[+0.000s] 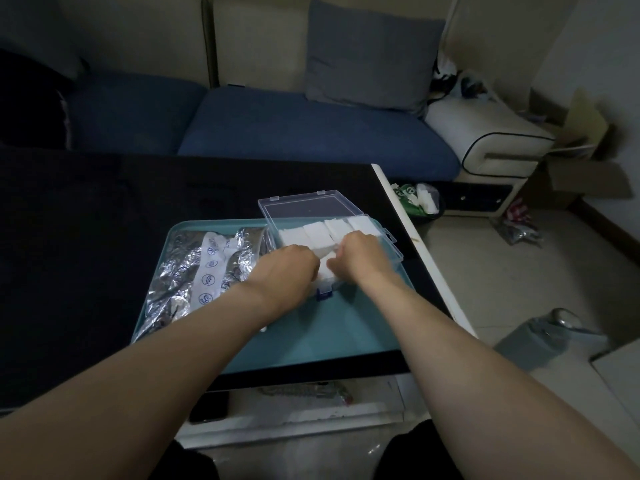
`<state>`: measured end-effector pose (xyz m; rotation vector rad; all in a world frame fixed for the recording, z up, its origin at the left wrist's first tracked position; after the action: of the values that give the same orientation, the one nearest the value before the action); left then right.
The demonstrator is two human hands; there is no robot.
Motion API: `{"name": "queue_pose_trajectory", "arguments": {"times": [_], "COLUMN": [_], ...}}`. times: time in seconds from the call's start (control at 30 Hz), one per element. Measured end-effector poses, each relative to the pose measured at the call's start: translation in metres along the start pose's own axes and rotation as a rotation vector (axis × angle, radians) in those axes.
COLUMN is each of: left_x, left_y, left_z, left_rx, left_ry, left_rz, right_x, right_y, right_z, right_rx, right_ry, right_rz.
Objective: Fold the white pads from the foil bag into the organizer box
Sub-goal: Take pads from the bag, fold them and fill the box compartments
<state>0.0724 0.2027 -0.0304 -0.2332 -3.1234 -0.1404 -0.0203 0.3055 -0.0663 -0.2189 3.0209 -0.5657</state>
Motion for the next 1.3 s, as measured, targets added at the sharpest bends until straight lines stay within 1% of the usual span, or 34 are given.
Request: {"name": "queue_pose_trajectory", "arguments": {"times": [0.07, 0.23, 0.37, 0.5, 0.57, 0.63, 0.67, 0.7, 0.73, 0.77, 0.8, 0.83, 0.87, 0.9, 0.97, 1.0, 1.03, 1.07, 1.13, 1.23, 1.3], "left_x": [0.000, -0.005, -0.004, -0.007, -0.007, -0.009, -0.012, -0.015, -0.019, -0.022, -0.023, -0.024, -0.024, -0.022, -0.021, -0.021, -0.021, -0.022, -0.025, -0.026, -0.027], "left_y": [0.001, 0.013, 0.015, 0.014, 0.008, -0.006, -0.017, -0.028, -0.039, -0.050, -0.059, -0.065, -0.072, -0.079, -0.093, -0.097, -0.100, -0.100, -0.100, -0.102, -0.108], "left_z": [-0.002, -0.006, -0.003, -0.010, -0.023, -0.046, -0.058, -0.068, -0.075, -0.076, -0.073, -0.068, -0.057, -0.042, -0.015, -0.008, -0.005, -0.006, -0.011, -0.013, -0.011], "left_rx": [0.008, -0.014, 0.019, -0.062, -0.145, -0.230, -0.265, -0.277, -0.252, -0.199, -0.130, -0.060, 0.000, 0.046, 0.041, -0.011, -0.081, -0.143, -0.196, -0.200, -0.224], "left_ry": [0.009, 0.008, -0.021, -0.009, 0.078, 0.248, 0.340, 0.415, 0.459, 0.455, 0.408, 0.331, 0.224, 0.110, -0.072, -0.114, -0.118, -0.101, -0.067, -0.063, -0.065], "left_rz": [-0.006, -0.006, -0.027, -0.008, -0.011, -0.034, -0.063, -0.099, -0.149, -0.220, -0.298, -0.367, -0.413, -0.448, -0.478, -0.473, -0.470, -0.474, -0.488, -0.498, -0.509], "right_x": [0.001, 0.008, 0.010, 0.012, 0.011, 0.007, 0.005, 0.003, 0.001, -0.005, -0.014, -0.026, -0.035, -0.045, -0.060, -0.067, -0.074, -0.080, -0.086, -0.089, -0.087], "right_y": [0.003, 0.005, 0.003, -0.003, -0.004, -0.001, 0.002, 0.005, 0.005, 0.001, -0.008, -0.021, -0.036, -0.051, -0.078, -0.086, -0.091, -0.096, -0.104, -0.112, -0.113], "right_z": [-0.003, 0.008, 0.009, 0.013, 0.012, 0.008, 0.003, -0.009, -0.025, -0.044, -0.061, -0.072, -0.074, -0.069, -0.039, -0.022, -0.008, 0.001, 0.011, 0.030, 0.042], "right_rx": [-0.101, -0.149, -0.132, -0.240, -0.226, -0.147, -0.091, -0.039, 0.015, 0.079, 0.171, 0.294, 0.415, 0.494, 0.498, 0.451, 0.410, 0.377, 0.295, 0.119, 0.102], "right_ry": [-0.004, -0.083, -0.077, -0.123, -0.142, -0.195, -0.197, -0.153, -0.055, 0.074, 0.188, 0.248, 0.229, 0.148, -0.098, -0.216, -0.305, -0.355, -0.382, -0.429, -0.446], "right_rz": [0.039, 0.097, 0.088, 0.034, 0.010, 0.012, 0.017, 0.020, 0.007, -0.028, -0.095, -0.176, -0.245, -0.308, -0.389, -0.401, -0.402, -0.403, -0.414, -0.435, -0.421]}}
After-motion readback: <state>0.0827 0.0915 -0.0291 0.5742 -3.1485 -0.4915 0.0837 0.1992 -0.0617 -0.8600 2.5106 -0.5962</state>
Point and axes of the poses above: each hand's wrist, its own x-axis towards the middle knuckle, its own z-axis out of the palm, y = z × x, the point moved 9 cm from there along x, towards the middle knuckle, and after that the axes turned 2 degrees about x, right-handed, at the moved point
